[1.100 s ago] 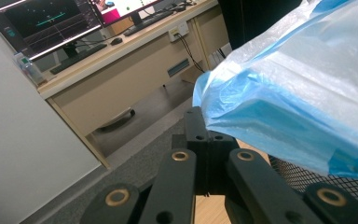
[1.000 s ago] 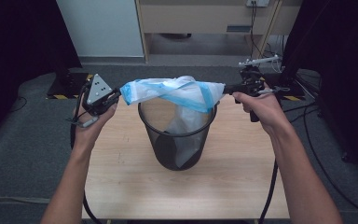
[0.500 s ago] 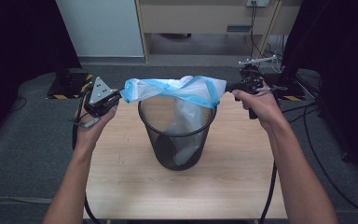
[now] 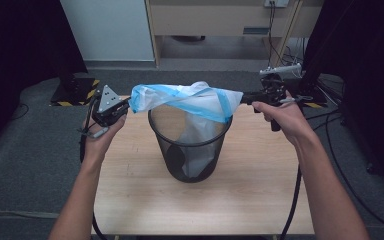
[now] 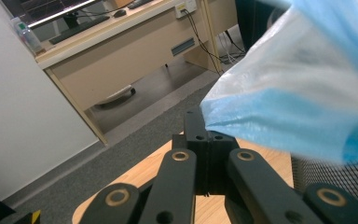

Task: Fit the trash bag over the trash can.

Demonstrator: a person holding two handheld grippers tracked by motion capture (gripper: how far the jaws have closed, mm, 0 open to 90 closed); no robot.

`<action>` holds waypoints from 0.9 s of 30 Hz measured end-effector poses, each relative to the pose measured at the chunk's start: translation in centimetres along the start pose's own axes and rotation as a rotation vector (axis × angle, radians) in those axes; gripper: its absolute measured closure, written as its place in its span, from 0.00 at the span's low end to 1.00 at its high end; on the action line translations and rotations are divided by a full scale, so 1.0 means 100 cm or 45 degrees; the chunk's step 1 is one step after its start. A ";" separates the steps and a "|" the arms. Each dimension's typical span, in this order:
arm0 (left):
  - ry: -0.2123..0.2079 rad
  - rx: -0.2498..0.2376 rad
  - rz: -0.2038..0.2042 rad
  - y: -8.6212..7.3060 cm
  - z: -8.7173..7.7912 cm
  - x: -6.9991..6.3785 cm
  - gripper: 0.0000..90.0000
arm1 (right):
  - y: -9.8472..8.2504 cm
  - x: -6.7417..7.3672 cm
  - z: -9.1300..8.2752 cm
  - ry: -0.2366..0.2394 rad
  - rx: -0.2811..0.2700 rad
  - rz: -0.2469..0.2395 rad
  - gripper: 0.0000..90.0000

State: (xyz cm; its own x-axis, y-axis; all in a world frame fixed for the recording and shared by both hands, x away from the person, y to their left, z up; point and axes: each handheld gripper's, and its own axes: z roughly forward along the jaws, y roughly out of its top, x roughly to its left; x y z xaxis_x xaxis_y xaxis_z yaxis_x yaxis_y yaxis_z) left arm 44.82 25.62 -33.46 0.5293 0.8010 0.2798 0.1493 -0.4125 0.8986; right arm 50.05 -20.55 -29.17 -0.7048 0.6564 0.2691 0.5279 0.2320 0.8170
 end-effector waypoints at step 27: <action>-0.006 -0.009 -0.007 -0.006 -0.006 -0.006 1.00 | -0.021 -0.001 -0.017 0.150 -0.062 -0.061 1.00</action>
State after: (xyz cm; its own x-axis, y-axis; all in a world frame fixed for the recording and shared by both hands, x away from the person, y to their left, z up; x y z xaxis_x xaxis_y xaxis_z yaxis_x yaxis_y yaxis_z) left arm 43.91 25.69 -33.91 0.5322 0.8013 0.2734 0.1462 -0.4051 0.9025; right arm 48.18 -22.28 -30.03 -0.7810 0.5557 0.2851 0.4708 0.2237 0.8534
